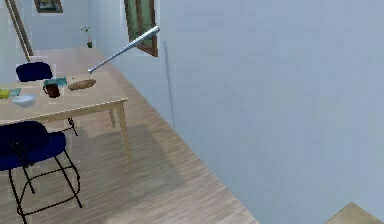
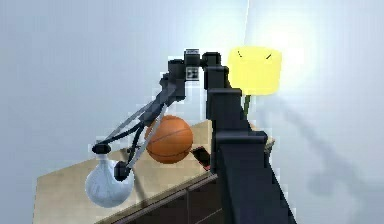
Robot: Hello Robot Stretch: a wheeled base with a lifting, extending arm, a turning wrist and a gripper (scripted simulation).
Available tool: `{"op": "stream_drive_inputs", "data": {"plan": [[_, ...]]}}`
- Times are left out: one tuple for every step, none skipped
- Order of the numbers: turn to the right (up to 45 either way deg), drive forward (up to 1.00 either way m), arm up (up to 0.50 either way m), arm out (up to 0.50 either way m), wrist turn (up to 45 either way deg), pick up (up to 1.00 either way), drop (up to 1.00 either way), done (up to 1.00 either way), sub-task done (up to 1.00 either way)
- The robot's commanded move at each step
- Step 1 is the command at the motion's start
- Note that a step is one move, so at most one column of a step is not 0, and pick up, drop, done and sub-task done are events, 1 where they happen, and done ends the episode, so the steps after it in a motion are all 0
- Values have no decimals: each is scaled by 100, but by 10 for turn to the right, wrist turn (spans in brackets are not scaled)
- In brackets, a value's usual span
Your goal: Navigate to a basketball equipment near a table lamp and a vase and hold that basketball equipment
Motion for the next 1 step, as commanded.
{"op": "stream_drive_inputs", "data": {"plan": [[0, 0, 0, 0, 450, 0, 0, 0, 0]]}}
